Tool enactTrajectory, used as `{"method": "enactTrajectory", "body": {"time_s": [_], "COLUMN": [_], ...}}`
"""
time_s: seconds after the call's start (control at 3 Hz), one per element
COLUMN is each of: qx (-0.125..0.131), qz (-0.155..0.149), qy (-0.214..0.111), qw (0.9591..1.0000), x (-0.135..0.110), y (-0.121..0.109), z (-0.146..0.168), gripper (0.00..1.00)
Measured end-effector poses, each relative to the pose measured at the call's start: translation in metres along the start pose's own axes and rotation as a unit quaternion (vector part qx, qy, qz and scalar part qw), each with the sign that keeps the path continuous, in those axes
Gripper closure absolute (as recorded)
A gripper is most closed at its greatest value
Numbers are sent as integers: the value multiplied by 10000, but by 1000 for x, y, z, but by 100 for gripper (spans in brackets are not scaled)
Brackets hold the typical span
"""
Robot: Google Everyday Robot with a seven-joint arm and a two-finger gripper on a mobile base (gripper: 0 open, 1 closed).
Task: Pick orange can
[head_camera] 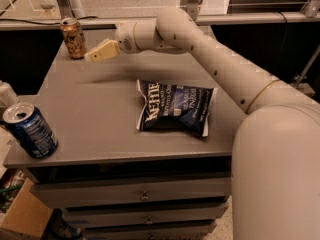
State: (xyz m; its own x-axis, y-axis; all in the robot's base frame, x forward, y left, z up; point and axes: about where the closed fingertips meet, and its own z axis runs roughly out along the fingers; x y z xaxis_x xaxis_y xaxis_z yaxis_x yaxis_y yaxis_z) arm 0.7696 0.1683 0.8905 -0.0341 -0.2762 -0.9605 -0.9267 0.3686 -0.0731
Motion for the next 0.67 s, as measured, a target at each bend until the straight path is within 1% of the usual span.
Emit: {"method": "enactTrajectory", "body": {"time_s": [0.33, 0.67], "qx": [-107, -341], "qz": [-29, 0], "qy": [-162, -151], "qw": [9998, 9993], "x": [-13, -14], "y": [-10, -13], "z": [38, 88], "gripper": [0, 0]}}
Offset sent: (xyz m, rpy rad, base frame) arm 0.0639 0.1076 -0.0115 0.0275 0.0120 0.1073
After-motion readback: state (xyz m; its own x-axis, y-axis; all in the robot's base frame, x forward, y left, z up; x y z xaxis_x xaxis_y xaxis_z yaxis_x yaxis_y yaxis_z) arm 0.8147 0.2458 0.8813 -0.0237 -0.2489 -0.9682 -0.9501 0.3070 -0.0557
